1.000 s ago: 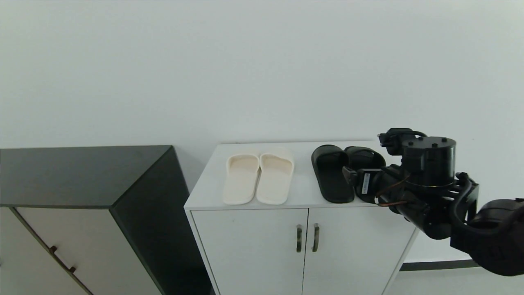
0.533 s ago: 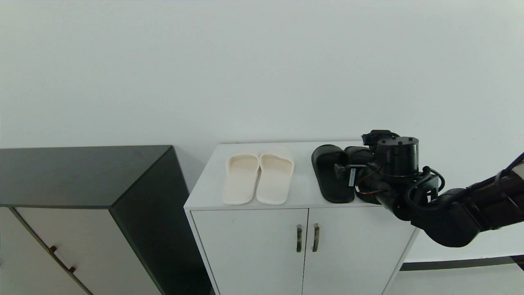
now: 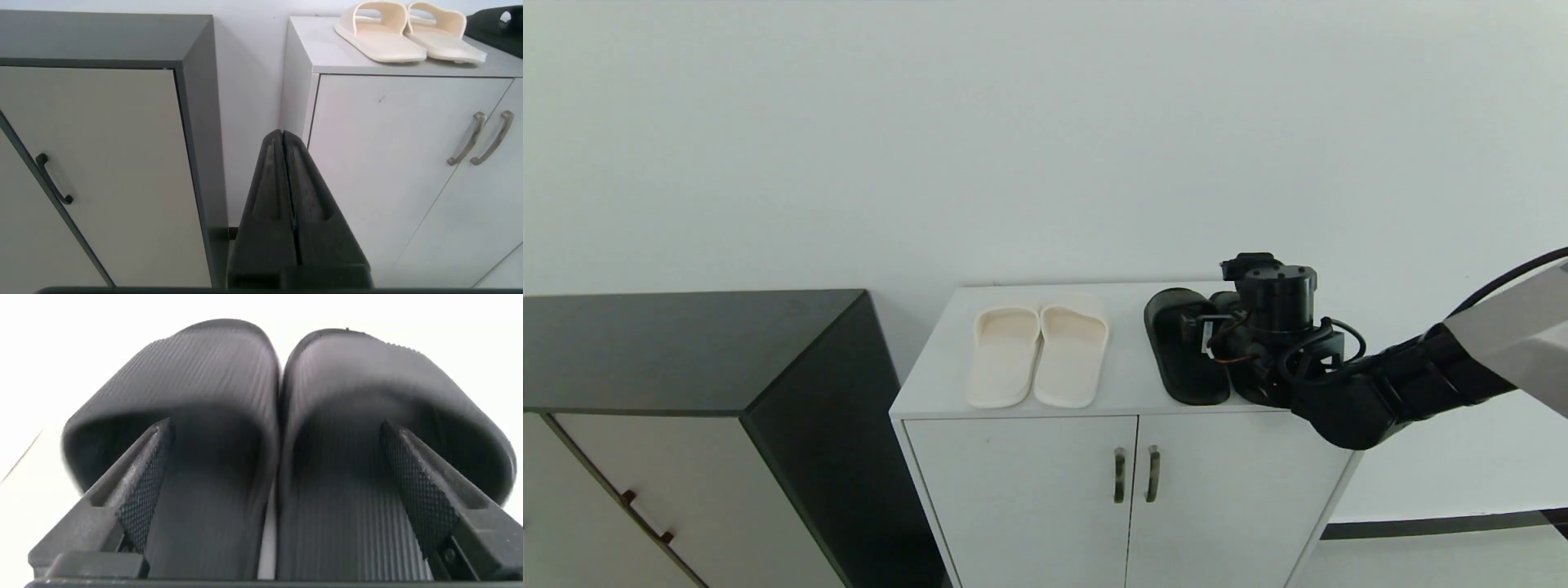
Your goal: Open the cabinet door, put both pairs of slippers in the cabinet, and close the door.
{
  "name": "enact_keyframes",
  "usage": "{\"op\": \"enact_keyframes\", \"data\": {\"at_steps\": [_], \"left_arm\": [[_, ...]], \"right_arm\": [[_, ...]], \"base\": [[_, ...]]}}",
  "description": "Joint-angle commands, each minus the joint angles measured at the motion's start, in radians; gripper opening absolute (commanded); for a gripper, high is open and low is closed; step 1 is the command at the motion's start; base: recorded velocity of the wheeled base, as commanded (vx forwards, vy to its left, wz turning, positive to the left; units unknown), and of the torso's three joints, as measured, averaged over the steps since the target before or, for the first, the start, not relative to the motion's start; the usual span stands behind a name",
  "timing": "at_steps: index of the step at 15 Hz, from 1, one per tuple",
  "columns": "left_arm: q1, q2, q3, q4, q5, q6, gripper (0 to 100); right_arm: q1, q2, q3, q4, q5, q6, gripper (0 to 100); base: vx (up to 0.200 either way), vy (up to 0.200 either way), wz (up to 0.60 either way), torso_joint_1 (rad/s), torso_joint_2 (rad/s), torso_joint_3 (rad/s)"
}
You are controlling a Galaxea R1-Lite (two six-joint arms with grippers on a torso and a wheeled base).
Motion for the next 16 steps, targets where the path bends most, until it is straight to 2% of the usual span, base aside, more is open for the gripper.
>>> {"op": "enact_keyframes", "data": {"at_steps": [1, 4, 5, 12, 15, 16], "left_arm": [[0.0, 0.0, 0.0, 0.0, 0.0, 0.0, 0], [0.0, 0.0, 0.0, 0.0, 0.0, -0.002, 0], [0.001, 0.0, 0.0, 0.0, 0.0, -0.002, 0], [0.0, 0.0, 0.0, 0.0, 0.0, -0.002, 0], [0.0, 0.0, 0.0, 0.0, 0.0, -0.002, 0], [0.0, 0.0, 0.0, 0.0, 0.0, -0.002, 0]], "right_arm": [[-0.026, 0.061, -0.063, 0.001, 0.006, -0.002, 100], [-0.039, 0.101, -0.108, 0.003, 0.016, -0.002, 100], [-0.041, 0.107, -0.114, 0.001, 0.018, -0.002, 0], [-0.039, 0.118, -0.158, 0.001, 0.016, 0.0, 0], [-0.019, 0.072, -0.126, -0.003, 0.024, 0.006, 0], [-0.003, 0.018, -0.092, -0.005, 0.058, 0.008, 0]], "base": [[0.0, 0.0, 0.0, 0.0, 0.0, 0.0], [0.0, 0.0, 0.0, 0.0, 0.0, 0.0], [0.0, 0.0, 0.0, 0.0, 0.0, 0.0], [0.0, 0.0, 0.0, 0.0, 0.0, 0.0], [0.0, 0.0, 0.0, 0.0, 0.0, 0.0], [0.0, 0.0, 0.0, 0.0, 0.0, 0.0]]}}
